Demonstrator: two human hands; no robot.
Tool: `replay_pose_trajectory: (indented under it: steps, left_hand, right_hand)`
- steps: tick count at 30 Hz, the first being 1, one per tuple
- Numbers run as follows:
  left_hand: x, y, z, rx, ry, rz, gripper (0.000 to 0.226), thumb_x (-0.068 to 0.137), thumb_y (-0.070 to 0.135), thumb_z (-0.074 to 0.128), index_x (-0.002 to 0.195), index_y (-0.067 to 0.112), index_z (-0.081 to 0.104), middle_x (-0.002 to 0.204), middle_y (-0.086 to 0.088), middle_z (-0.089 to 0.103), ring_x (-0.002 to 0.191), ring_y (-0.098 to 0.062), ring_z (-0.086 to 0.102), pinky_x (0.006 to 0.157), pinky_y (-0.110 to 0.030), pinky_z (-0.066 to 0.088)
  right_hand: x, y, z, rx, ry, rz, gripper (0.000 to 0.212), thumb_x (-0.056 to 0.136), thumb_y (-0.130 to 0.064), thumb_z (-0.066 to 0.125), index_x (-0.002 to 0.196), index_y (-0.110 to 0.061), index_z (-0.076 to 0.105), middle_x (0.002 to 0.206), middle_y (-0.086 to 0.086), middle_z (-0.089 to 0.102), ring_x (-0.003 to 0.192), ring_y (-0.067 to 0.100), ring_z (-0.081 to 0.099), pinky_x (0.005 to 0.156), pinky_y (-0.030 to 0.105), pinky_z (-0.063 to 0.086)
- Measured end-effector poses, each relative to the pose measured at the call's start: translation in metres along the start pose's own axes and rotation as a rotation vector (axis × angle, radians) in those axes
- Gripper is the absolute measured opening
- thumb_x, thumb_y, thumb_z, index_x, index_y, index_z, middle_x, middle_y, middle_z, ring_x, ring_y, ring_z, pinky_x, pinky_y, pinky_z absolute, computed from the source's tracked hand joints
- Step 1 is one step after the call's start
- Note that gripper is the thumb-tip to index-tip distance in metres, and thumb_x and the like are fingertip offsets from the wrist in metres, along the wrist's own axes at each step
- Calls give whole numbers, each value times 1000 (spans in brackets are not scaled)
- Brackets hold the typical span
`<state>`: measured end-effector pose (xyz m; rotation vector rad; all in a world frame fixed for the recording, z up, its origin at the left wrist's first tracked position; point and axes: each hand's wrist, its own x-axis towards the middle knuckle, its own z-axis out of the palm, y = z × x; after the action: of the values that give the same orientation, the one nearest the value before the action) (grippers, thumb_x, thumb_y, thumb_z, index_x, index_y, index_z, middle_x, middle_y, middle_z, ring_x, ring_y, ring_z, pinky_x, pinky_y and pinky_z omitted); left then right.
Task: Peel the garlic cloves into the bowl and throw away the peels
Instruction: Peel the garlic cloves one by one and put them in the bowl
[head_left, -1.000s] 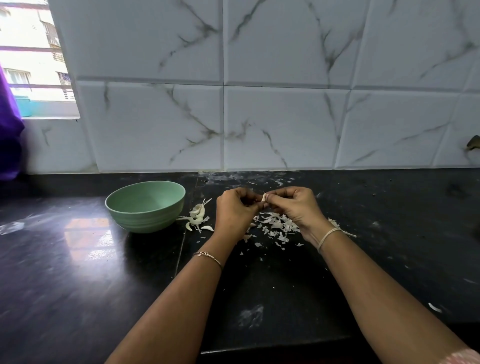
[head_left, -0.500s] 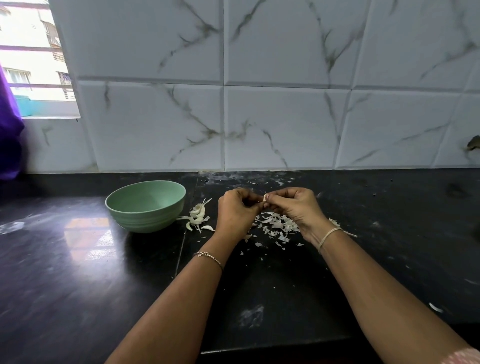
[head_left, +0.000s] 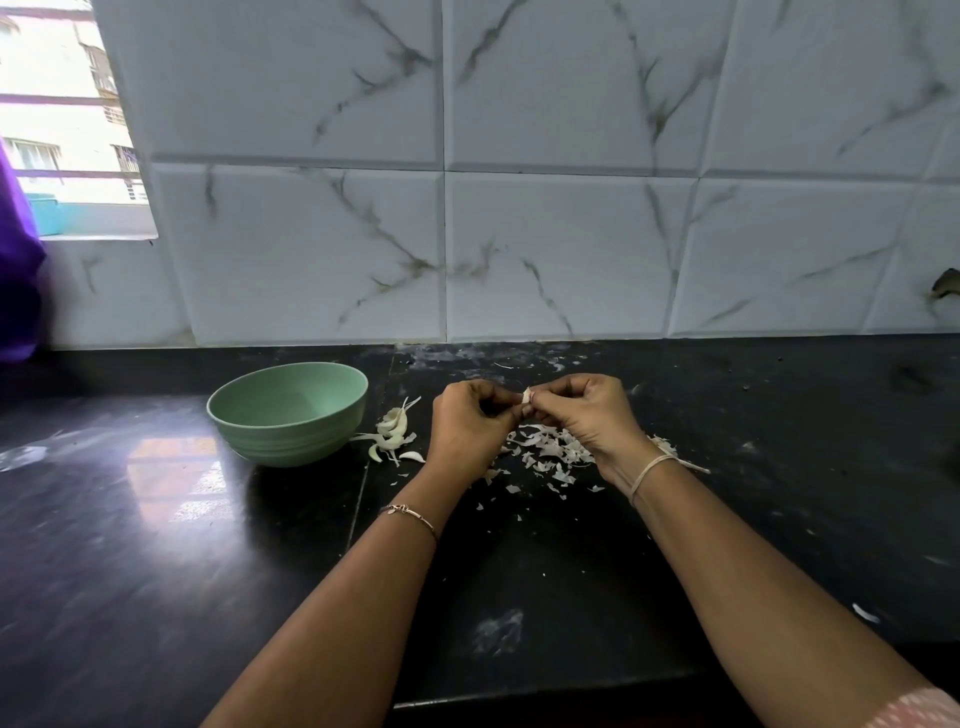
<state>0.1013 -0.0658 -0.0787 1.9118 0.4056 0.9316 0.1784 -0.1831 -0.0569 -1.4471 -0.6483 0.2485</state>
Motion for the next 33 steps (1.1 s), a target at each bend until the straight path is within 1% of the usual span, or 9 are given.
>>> replay_pose_trajectory:
  steps: [5, 8, 12, 17, 22, 28, 30, 31, 33]
  left_hand:
    - [-1, 0, -1, -20, -13, -8, 10, 76, 15, 82, 80, 18, 74, 75, 4, 72, 70, -7, 68, 72, -24, 57]
    - [0, 1, -1, -42, -9, -20, 12, 76, 14, 82, 78, 20, 73, 74, 5, 72, 69, -6, 67, 74, -25, 57]
    - [2, -1, 0, -48, -15, -47, 9, 78, 12, 80, 86, 14, 76, 79, 0, 74, 75, -11, 70, 80, -32, 59]
    - [0, 1, 1, -81, -35, -79, 14, 78, 7, 80, 91, 12, 77, 82, -3, 75, 80, -15, 72, 83, -35, 59]
    - [-1, 2, 1, -99, -10, -100, 14, 75, 8, 81, 83, 17, 76, 79, -3, 75, 78, -16, 72, 82, -37, 60]
    - [-1, 5, 0, -87, 23, -91, 16, 72, 13, 84, 75, 24, 73, 75, 0, 74, 75, -13, 72, 79, -34, 60]
    - [-1, 4, 0, -63, 20, -82, 17, 72, 15, 85, 73, 26, 72, 75, 2, 74, 74, -12, 72, 78, -34, 60]
    - [-1, 4, 0, -53, 16, -79, 17, 72, 16, 85, 73, 26, 71, 74, 3, 74, 74, -12, 71, 77, -33, 60]
    - [-2, 4, 0, -32, 14, -70, 17, 72, 17, 85, 72, 26, 70, 74, 4, 73, 74, -10, 70, 74, -27, 58]
  right_hand:
    - [0, 0, 1, 7, 15, -11, 5, 76, 6, 75, 80, 5, 72, 68, 8, 70, 55, 5, 65, 56, 15, 51]
    - [0, 0, 1, 18, 3, -3, 4, 77, 4, 74, 77, 0, 72, 65, 7, 69, 55, 6, 64, 56, 15, 51]
    - [0, 1, -2, 29, -32, 18, 2, 79, 0, 75, 80, -1, 74, 69, 10, 71, 60, 11, 64, 60, 17, 53]
    - [2, 2, -1, 0, 15, -6, 6, 77, 5, 74, 78, -1, 73, 66, 9, 69, 56, 9, 63, 59, 17, 54]
    - [2, 3, -1, 2, 2, 2, 6, 79, 4, 73, 78, -2, 73, 66, 9, 69, 57, 9, 63, 58, 16, 53]
    - [3, 4, -1, -27, 0, -20, 3, 79, -1, 75, 78, -3, 73, 72, 11, 70, 61, 10, 64, 61, 17, 53]
    - [4, 5, -1, -48, 5, -32, 3, 79, -2, 76, 80, -1, 74, 74, 13, 71, 65, 13, 65, 64, 19, 56]
    - [4, 6, -1, -64, 12, -41, 4, 79, -3, 77, 81, -1, 74, 75, 14, 71, 68, 17, 67, 68, 23, 58]
    - [6, 9, -1, -123, 31, -82, 3, 77, -6, 78, 78, -4, 76, 77, 13, 73, 76, 27, 71, 77, 35, 60]
